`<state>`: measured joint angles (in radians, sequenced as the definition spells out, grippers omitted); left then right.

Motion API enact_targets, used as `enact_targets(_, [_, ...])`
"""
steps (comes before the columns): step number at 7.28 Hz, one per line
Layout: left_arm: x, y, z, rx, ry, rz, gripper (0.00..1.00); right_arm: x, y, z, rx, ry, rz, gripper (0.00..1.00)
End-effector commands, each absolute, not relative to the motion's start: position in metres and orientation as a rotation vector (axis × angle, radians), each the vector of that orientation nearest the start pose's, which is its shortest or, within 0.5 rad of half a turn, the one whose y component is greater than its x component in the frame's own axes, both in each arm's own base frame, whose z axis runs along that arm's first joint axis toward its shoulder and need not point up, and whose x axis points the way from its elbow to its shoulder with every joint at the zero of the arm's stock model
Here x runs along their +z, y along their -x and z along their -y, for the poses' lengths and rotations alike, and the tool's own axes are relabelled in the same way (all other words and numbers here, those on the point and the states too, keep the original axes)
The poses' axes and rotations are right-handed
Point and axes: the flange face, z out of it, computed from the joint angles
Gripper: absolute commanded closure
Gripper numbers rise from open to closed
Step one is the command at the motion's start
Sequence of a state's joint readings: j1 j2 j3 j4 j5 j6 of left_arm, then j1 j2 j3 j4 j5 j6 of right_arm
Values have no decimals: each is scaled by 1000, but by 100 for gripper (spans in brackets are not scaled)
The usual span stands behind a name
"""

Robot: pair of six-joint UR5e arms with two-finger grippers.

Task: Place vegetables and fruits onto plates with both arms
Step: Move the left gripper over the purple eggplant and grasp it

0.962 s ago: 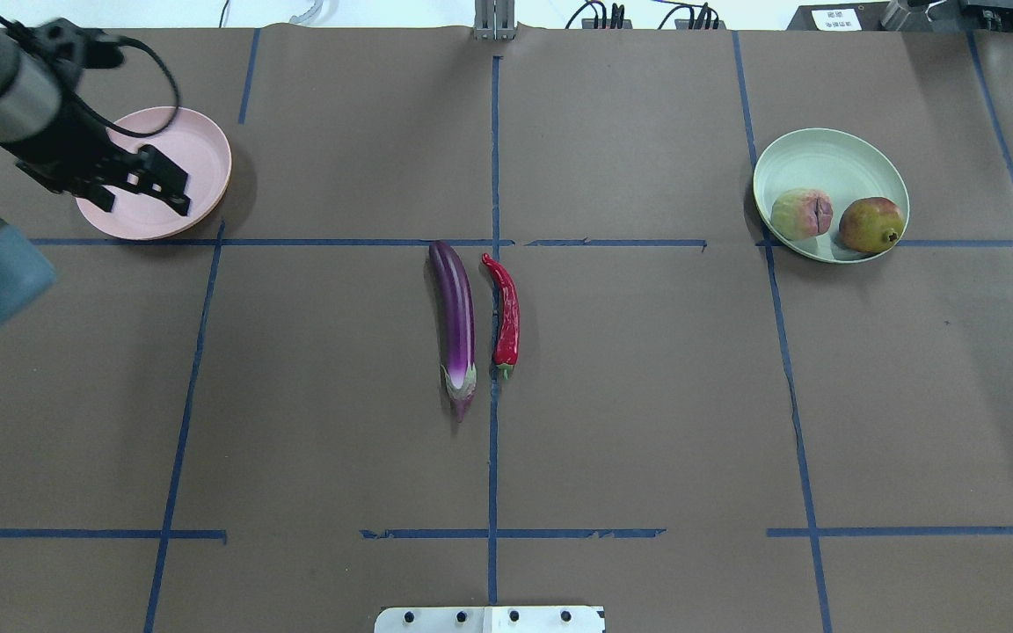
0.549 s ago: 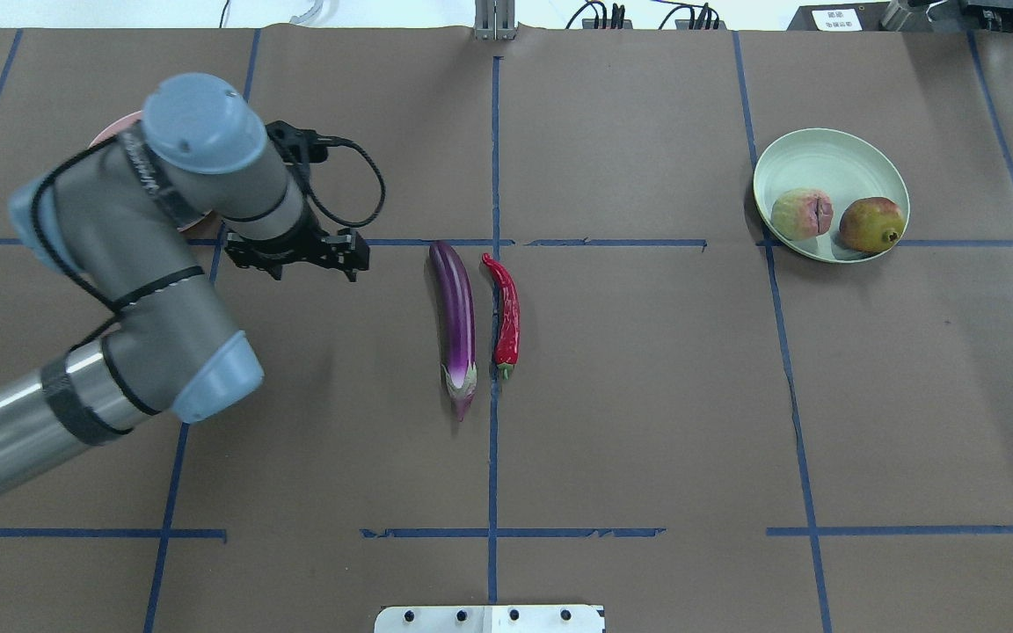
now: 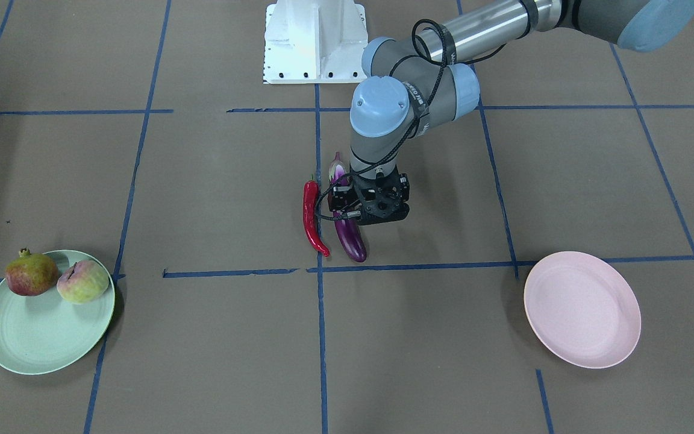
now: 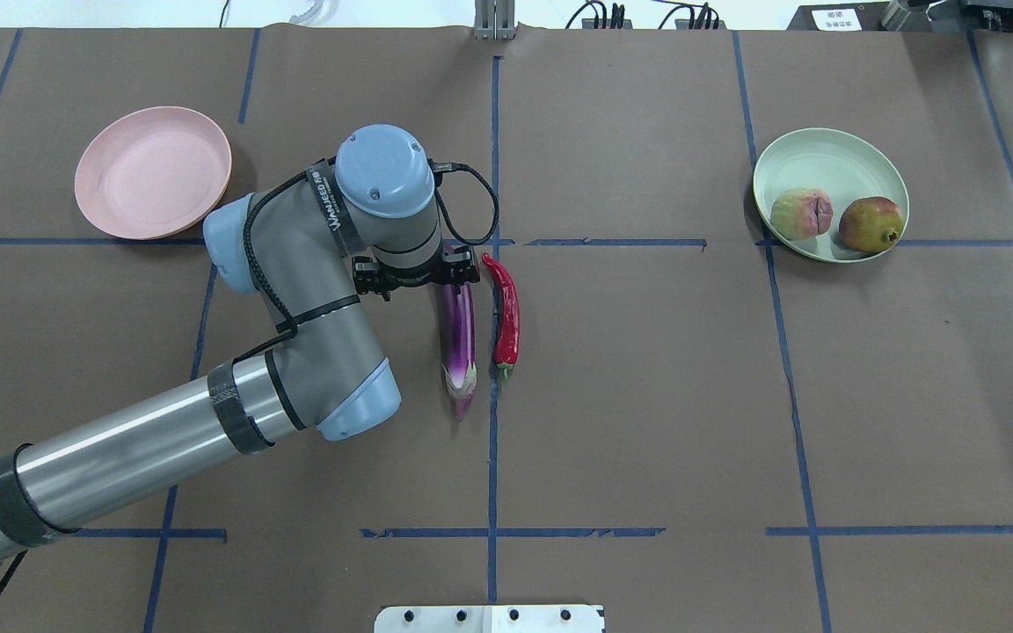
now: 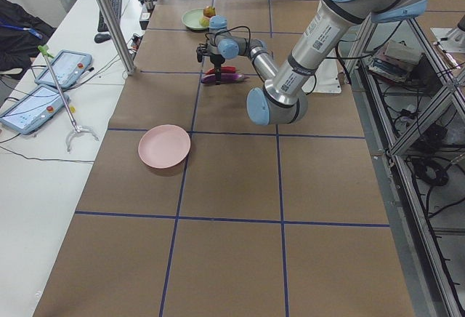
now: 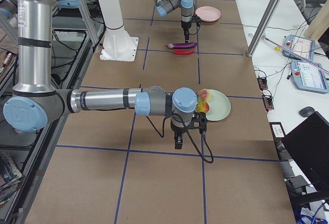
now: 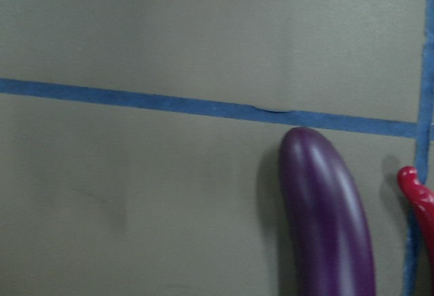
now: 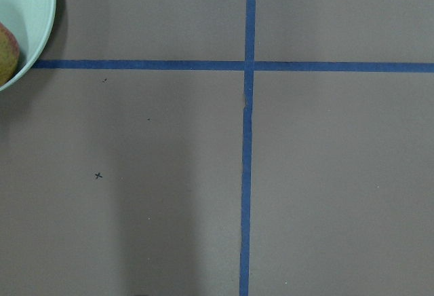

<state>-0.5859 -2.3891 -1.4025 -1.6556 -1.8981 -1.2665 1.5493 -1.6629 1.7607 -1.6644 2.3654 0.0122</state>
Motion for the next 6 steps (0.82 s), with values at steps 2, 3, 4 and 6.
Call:
enact_targets(2, [227,-602,496,-159,-26,-807,1,617,-53,452,-10,11,795,0])
enact_targets(3, [226,-603,495,-165,-22,-808,6,618,-53,452,-9,12,795,0])
enact_targets(4, [225,-605,492,-166,-19,-811,9,618,-53,452,-9,12,795,0])
enact_targets(6, [227,-610,486,-161,-14,-810,47,619,-52,452,-10,14,794,0])
